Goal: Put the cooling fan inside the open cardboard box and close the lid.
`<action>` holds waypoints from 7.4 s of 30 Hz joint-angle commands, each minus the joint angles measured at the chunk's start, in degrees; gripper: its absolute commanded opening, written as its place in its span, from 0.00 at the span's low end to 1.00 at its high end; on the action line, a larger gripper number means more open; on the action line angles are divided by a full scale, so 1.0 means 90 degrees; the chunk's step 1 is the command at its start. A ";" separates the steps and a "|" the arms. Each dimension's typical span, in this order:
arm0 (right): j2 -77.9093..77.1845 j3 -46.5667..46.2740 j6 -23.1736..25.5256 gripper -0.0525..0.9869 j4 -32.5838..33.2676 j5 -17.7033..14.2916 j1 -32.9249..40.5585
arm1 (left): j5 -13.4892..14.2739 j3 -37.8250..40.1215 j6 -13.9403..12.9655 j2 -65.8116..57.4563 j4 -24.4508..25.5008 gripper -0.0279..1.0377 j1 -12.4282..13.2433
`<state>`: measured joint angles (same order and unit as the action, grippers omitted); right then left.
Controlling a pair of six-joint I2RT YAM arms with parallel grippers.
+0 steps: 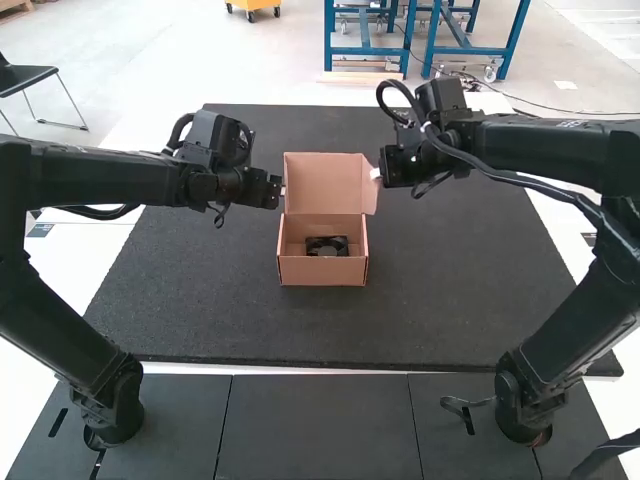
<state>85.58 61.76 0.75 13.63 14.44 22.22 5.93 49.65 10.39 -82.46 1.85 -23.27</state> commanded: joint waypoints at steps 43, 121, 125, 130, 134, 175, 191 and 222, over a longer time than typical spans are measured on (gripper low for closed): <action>0.0374 0.0140 0.0024 0.03 0.0859 0.0349 0.0861 | -0.0171 0.0060 0.0046 0.0529 0.0625 0.93 -0.0042; -0.2849 -0.0465 0.0317 0.92 0.1796 -0.0569 0.0715 | 0.0239 0.1261 -0.0032 0.0753 0.1474 0.93 0.0144; -0.3112 -0.0544 0.0326 0.92 0.2099 -0.0569 0.0705 | 0.0239 0.1476 -0.0032 0.0578 0.1504 0.93 -0.0071; -0.3425 -0.0544 0.0307 0.92 0.2451 -0.0559 0.0715 | 0.0220 0.1612 -0.0051 0.0421 0.1572 0.93 -0.0257; -0.3562 -0.0534 0.0307 0.92 0.2812 -0.0530 0.0725 | 0.0180 0.1691 -0.0061 0.0343 0.1660 0.93 -0.0501; -0.3796 -0.0446 0.0356 0.92 0.3447 -0.0520 0.0676 | -0.0259 0.1144 0.0027 0.0402 0.1973 0.93 -0.0950; -0.3786 -0.0534 0.0356 0.92 0.3447 -0.0520 0.0666 | -0.0249 0.1144 0.0105 0.0138 0.0976 0.93 -0.0764; -0.3718 -0.0602 0.0375 0.92 0.3417 -0.0501 0.0695 | -0.0747 0.0929 0.0095 -0.0311 0.1709 0.93 -0.0813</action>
<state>52.21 56.49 3.44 44.84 10.04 28.71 1.26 59.05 10.83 -85.36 18.20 -30.39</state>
